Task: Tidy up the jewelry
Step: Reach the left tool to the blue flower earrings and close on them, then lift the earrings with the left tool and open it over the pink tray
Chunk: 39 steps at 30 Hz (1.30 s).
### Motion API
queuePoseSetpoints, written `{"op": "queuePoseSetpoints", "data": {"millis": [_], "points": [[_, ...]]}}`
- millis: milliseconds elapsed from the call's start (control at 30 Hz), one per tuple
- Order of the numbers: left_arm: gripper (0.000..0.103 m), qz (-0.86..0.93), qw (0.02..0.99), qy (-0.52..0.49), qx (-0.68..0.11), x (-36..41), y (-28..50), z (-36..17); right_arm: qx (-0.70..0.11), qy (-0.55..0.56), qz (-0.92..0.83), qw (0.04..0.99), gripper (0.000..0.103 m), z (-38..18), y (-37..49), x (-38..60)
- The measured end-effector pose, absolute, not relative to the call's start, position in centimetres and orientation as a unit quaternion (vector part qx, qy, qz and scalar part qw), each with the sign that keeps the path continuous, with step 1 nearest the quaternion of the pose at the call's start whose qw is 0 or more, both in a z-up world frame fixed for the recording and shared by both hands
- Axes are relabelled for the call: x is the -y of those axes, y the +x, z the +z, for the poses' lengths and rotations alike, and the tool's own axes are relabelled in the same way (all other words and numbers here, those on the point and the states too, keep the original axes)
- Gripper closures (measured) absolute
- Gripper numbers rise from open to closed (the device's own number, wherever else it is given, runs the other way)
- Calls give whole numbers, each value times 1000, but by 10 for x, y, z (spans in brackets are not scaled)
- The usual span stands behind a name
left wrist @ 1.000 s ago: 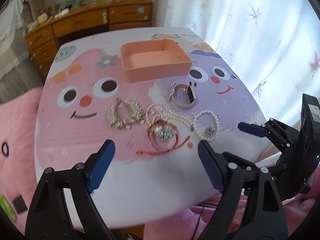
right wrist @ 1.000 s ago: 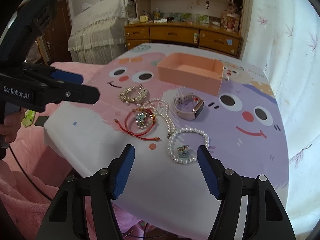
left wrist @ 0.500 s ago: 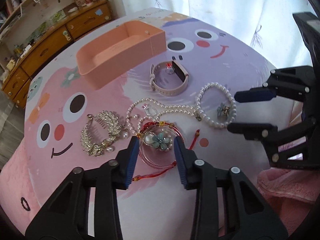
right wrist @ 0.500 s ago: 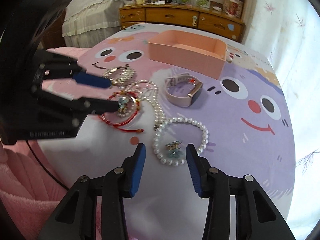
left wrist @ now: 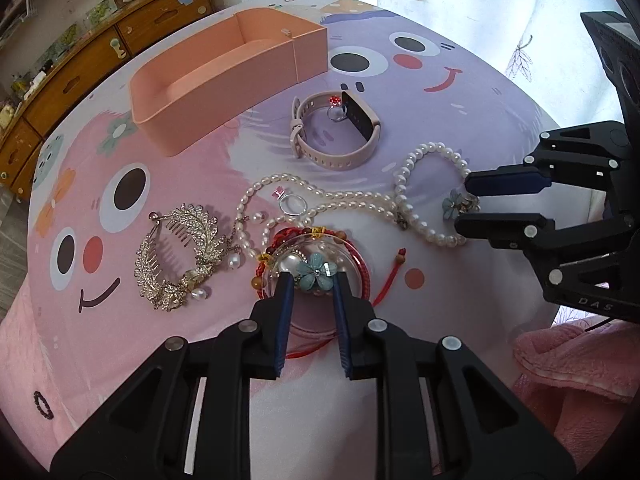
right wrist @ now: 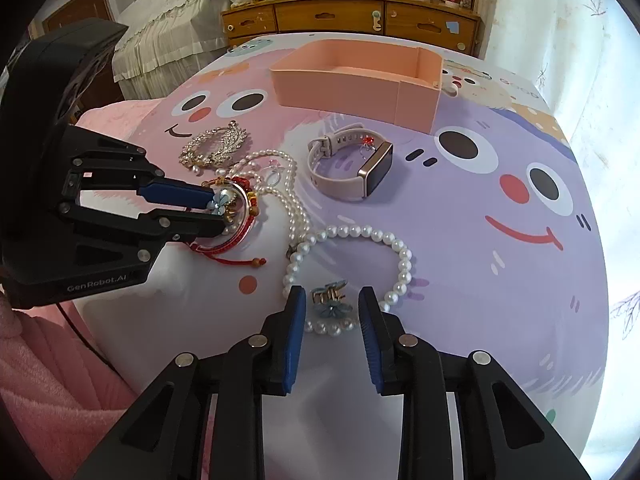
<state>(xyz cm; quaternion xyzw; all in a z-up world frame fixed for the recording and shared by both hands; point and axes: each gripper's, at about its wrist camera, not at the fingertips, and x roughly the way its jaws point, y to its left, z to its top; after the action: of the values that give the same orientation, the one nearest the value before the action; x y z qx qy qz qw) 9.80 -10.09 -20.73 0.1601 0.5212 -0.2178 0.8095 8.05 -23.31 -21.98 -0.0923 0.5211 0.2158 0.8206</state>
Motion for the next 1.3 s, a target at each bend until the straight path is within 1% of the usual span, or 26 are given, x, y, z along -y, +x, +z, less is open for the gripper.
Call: {"op": "queuePoseSetpoints", "data": {"millis": [33,100,267,500,600,933,1300], "points": [[89,-218,810,160,-521,101,98,-207,-522,-94,218,819,80,-220,81,232],[89,-216,811,165,-519,101,96,-207,-527,-94,225,814,82,-221,82,232],[89,-209,812,168,-518,102,94,-205,-548,-33,220,806,83,-223,92,238],[89,-195,825,144,-511,98,91,-187,-536,3,204,819,83,-206,93,248],[89,-197,831,136,-502,99,91,-169,-519,21,200,831,83,-192,92,253],[89,-182,855,75,-480,95,118,-94,-445,82,210,866,83,-116,115,258],[89,-156,892,19,-424,70,189,-18,-383,70,244,888,83,-43,197,222]]}}
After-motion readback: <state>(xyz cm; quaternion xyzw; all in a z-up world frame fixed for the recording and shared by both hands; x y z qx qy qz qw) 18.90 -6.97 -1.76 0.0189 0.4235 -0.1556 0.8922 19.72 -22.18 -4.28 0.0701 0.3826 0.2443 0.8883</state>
